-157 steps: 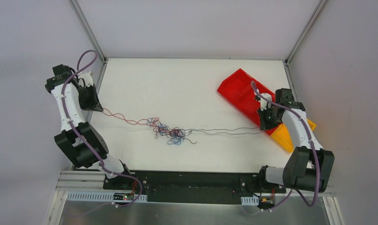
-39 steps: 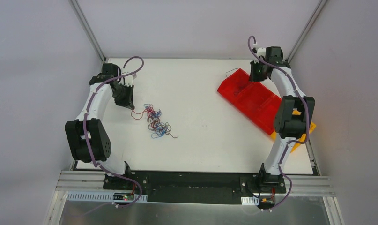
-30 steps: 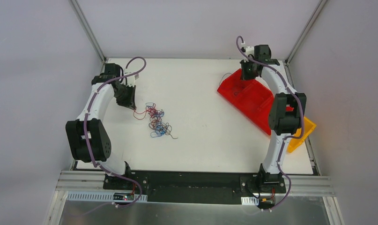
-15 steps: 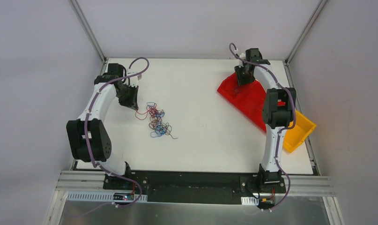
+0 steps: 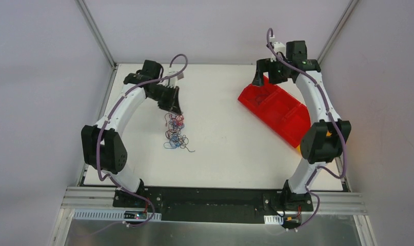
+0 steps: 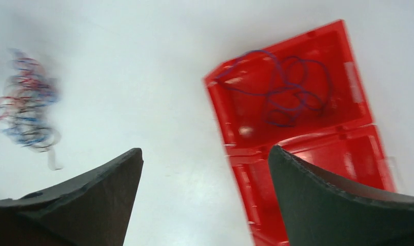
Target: Untangle the cables
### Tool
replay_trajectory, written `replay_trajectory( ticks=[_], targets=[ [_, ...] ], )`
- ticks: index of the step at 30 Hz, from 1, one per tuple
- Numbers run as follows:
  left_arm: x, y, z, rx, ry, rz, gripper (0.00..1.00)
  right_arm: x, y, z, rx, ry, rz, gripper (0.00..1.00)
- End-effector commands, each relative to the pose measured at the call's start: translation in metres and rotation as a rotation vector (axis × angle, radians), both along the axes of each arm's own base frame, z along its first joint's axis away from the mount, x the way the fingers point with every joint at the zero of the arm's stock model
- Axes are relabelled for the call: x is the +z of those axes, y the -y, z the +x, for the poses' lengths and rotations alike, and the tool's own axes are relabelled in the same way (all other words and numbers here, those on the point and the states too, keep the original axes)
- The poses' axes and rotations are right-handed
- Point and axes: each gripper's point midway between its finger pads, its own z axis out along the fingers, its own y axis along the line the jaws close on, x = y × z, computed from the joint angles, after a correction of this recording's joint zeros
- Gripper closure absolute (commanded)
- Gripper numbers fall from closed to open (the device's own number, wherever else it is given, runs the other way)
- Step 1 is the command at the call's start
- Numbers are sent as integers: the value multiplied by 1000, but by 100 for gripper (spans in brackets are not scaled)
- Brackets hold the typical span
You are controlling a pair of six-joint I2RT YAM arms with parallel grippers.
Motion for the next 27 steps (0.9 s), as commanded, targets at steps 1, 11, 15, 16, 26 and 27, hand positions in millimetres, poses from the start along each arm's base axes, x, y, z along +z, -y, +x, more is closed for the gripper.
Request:
replay_trajectory(
  ticks=[1,11,15,16,26,27],
  targets=[
    [115,92,-12,-164,55,-377,100,40,-51,-51,98,-64,281,2],
    [69,10,11,235,-130,-461,100,16,-152,-100,300,-98,384,1],
    [-16,-26,9,358,-223,-265,100,-29,-185,-114,368,-165,299,2],
    [-34,-33,8,377,-250,-218,100,-41,-190,-118,382,-190,276,2],
    [-78,-46,0,403,-322,-124,100,-93,-219,-158,521,-303,224,4],
    [-79,-46,1,404,-323,-121,100,-94,-219,-165,542,-316,227,4]
  ],
)
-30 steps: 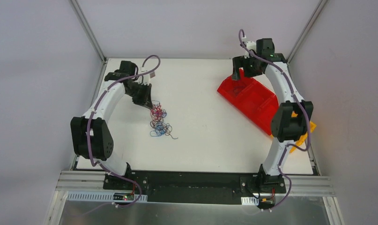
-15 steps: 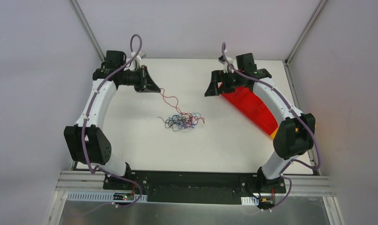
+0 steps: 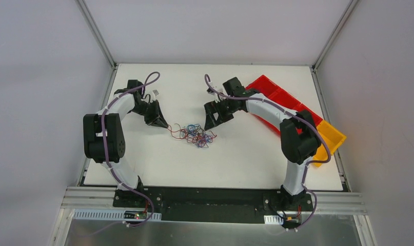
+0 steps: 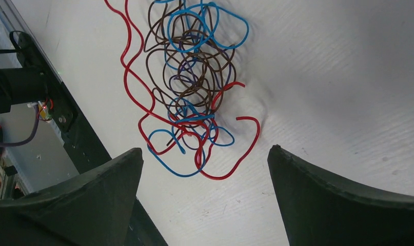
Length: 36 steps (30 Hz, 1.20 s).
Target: Untangle the cables
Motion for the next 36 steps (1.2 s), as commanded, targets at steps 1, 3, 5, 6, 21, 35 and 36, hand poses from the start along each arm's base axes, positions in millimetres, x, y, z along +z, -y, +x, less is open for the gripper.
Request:
replay_trajectory(
  ticks=[1,3,5,6,21,35,36],
  targets=[
    [3,-6,5,-19,52,46,100,10,-6,-16,100,33,50,4],
    [2,-6,6,-17,47,44,100,8,-13,-25,132,39,51,3],
    [2,-5,7,-18,47,41,100,4,-22,-32,160,47,40,3],
    [2,-5,7,-18,45,39,100,0,-26,-33,171,56,28,3],
    [98,-70,14,83,338,105,100,-50,82,-25,51,33,-315,100],
    [252,-123,58,134,733,81,94,0,128,-41,33,6,-163,100],
    [248,-103,53,54,747,35,64,13,118,-38,42,35,-116,100]
  ],
)
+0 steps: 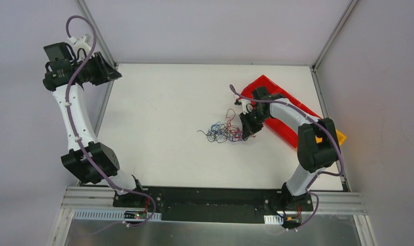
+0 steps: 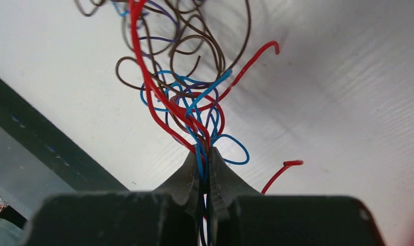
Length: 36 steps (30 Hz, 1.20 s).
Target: Untangle the cables
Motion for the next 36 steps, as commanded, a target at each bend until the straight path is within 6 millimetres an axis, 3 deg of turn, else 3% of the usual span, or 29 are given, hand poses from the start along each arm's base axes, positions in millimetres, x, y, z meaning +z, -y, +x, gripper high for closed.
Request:
replay_trajectory(
  ticks=[1,2,3,5,10,16,20,23,26,32,36],
  targets=[
    [-6,84,-20,-348,20,-105,34,71,-42,4,98,135,228,100],
    [-11,107,-26,-416,18,-125,22,84,-53,5,122,168,260,100],
    [-18,128,-32,-470,10,-139,18,99,-63,7,143,206,293,100],
    [-37,165,-43,-539,-12,-173,13,124,-79,10,172,280,345,100],
    [-57,236,-50,-568,-104,-368,10,164,-108,6,227,439,415,100],
    [-61,300,-57,-628,-188,-498,8,186,-133,-5,273,507,438,100],
    [-65,327,-63,-652,-232,-557,7,193,-142,-10,285,520,448,100],
    [-75,339,-69,-654,-285,-588,7,197,-147,-8,274,539,439,100],
    [-82,337,-72,-643,-304,-588,5,197,-146,-3,248,557,418,100],
    [-91,295,-76,-515,-297,-562,3,194,-137,-7,246,566,396,100],
    [-97,292,-88,-532,-287,-529,1,196,-140,-11,245,556,412,100]
  ],
)
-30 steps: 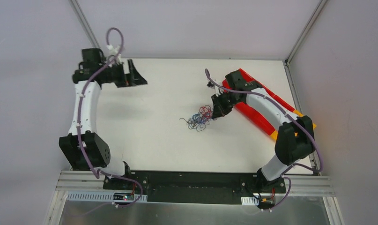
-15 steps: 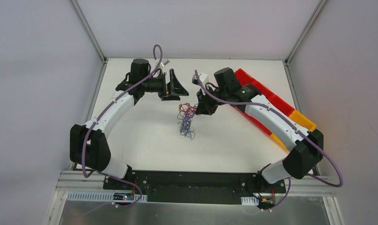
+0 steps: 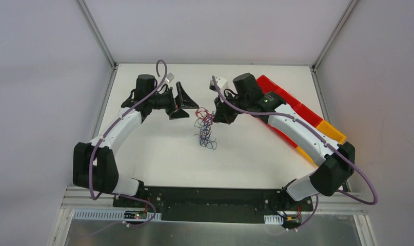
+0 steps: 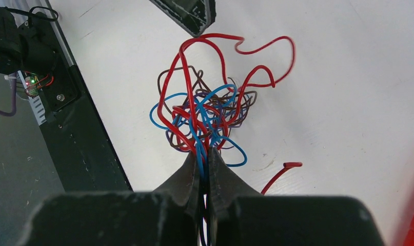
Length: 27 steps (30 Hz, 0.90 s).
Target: Untangle the cables
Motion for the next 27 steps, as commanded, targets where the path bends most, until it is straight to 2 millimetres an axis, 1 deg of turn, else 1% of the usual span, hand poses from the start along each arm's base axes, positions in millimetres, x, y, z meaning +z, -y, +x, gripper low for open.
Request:
replay_trajectory(
  ticks=[1,3,6,8,10,11,12,14,15,16,17,18,20,22,25,27],
  targets=[
    [13,2,-14,-24,90,12,1,29,-4,-2,-1,51,69,100],
    [14,11,-14,-44,123,11,1,33,-9,-3,9,44,85,100],
    [22,28,-9,-76,190,-26,1,37,-15,-8,31,22,108,100],
    [26,41,-12,-122,209,-50,1,39,-19,-7,31,4,120,100],
    [24,51,-18,-165,205,-61,4,39,-23,-3,25,-4,125,100],
    [21,53,-20,-171,193,-66,9,39,-26,1,17,-1,132,100],
    [17,54,-21,-169,173,-78,17,40,-28,4,13,-2,141,100],
    [3,53,-19,-138,114,-98,43,38,-34,11,9,-16,151,100],
    [-5,49,-14,-109,95,-108,54,35,-36,15,2,-33,151,99],
    [-11,43,-10,-73,72,-116,70,33,-37,19,-13,-58,152,93],
    [-19,33,-3,-26,48,-111,87,28,-35,23,-30,-82,149,85],
    [-27,22,4,23,19,-101,100,22,-31,26,-50,-112,142,75],
    [-48,-5,17,124,-52,-86,100,8,-18,30,-97,-175,125,54],
    [-75,-36,28,241,-144,-71,100,-16,-3,31,-152,-234,81,38],
    [-117,-66,30,351,-249,-20,100,-54,11,26,-210,-306,-5,31],
    [-134,-75,28,375,-285,9,100,-73,10,20,-225,-371,-38,30]
  ],
)
